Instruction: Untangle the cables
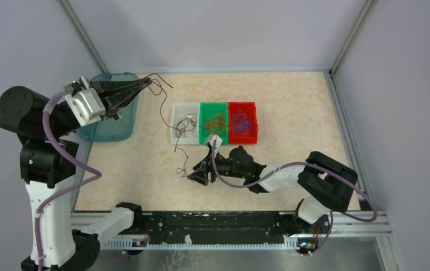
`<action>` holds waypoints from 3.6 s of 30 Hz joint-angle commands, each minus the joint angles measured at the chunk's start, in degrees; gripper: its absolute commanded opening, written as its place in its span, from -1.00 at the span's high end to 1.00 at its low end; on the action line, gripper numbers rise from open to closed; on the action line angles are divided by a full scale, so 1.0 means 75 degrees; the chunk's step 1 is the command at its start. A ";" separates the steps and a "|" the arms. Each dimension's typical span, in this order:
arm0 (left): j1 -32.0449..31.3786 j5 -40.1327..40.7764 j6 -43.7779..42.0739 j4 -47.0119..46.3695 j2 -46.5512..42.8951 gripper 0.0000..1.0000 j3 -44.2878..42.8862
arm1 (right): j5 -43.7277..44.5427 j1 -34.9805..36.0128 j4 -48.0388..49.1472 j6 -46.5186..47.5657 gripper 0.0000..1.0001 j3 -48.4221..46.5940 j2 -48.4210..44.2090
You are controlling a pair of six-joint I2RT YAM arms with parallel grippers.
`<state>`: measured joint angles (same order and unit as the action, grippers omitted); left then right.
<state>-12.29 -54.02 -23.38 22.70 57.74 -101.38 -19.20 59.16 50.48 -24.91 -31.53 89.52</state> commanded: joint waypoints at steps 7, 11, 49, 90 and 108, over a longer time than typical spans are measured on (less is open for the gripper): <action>-0.0037 0.0765 -0.0894 -0.0151 -0.0071 0.88 0.1346 | -0.0083 -0.1302 0.2587 -0.2647 -0.30 -0.0104 -0.2056; -0.0037 0.0877 -0.0824 -0.0324 -0.0071 0.89 0.1842 | -0.0114 -0.1352 0.0105 -0.1714 -0.34 -0.1409 -0.2552; -0.0039 0.2515 -0.1582 -0.1851 0.2555 0.91 0.3525 | 0.4673 -0.1571 -0.5407 0.0791 -0.33 0.0422 -0.6732; 0.0707 0.3669 0.0571 -0.1312 0.2122 -1.00 0.4829 | 0.7849 -0.4794 -0.5060 0.1310 -0.98 0.1656 -0.6938; 0.2323 0.3696 0.1843 -0.8195 0.2508 -1.00 1.0570 | 0.8198 -0.6821 0.1094 0.2172 -0.92 0.3452 -0.3221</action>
<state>4.67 -27.03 -13.23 -19.20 74.19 -25.58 44.99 8.47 39.97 -12.93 -6.15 60.49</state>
